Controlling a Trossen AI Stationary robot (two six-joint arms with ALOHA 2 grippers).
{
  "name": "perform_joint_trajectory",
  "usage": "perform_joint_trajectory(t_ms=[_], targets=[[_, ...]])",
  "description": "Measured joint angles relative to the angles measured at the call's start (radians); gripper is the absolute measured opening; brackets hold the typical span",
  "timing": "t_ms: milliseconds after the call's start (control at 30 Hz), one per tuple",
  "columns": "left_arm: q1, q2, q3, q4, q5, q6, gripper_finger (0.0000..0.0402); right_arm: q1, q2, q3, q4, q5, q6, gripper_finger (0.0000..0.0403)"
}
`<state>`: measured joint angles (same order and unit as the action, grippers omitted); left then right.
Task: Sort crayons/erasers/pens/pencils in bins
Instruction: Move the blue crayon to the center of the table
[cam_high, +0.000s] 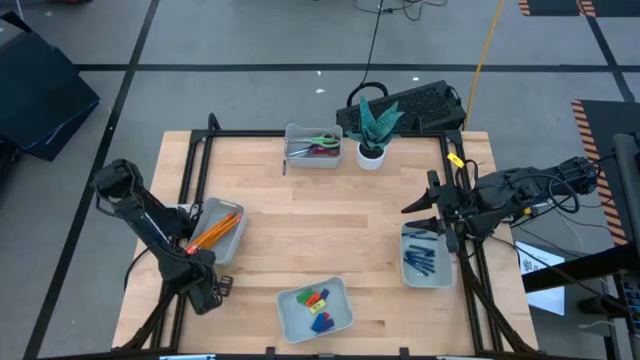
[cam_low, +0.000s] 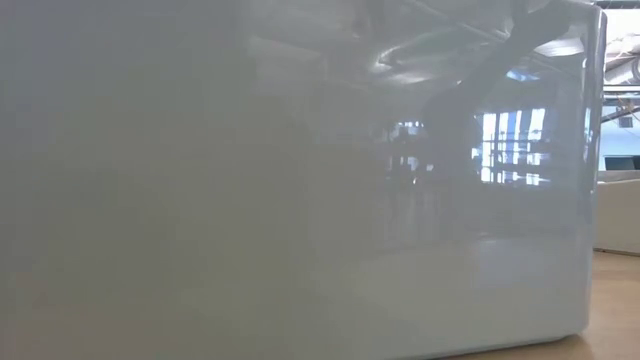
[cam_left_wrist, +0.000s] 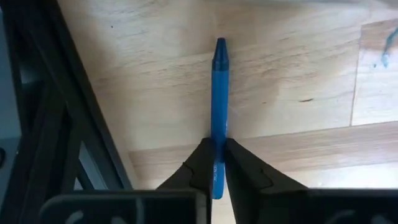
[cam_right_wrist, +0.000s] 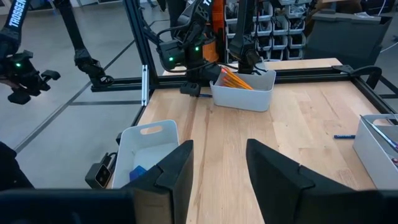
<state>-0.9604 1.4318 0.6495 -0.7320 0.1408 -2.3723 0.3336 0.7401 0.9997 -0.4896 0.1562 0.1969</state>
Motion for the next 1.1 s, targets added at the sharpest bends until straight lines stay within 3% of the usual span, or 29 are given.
perform_joint_trajectory(t_ms=[333, 700, 833, 1100], targets=[[0.027, 0.003, 0.151, 0.075, -0.042, 0.092, 0.0011, 0.000, 0.000, 0.000, 0.000, 0.000, 0.000, 0.0139], [0.097, 0.003, 0.212, 0.078, -0.266, 0.307, 0.0013, 0.000, 0.000, 0.000, 0.000, 0.000, 0.000, 0.0139], [0.189, 0.003, 0.213, 0.129, -0.287, 0.475, 0.0015, 0.000, 0.000, 0.000, 0.000, 0.000, 0.000, 0.0139], [0.484, 0.003, 0.244, 0.337, -0.230, 0.908, 0.0012, 0.000, 0.000, 0.000, 0.000, 0.000, 0.000, 0.0139]])
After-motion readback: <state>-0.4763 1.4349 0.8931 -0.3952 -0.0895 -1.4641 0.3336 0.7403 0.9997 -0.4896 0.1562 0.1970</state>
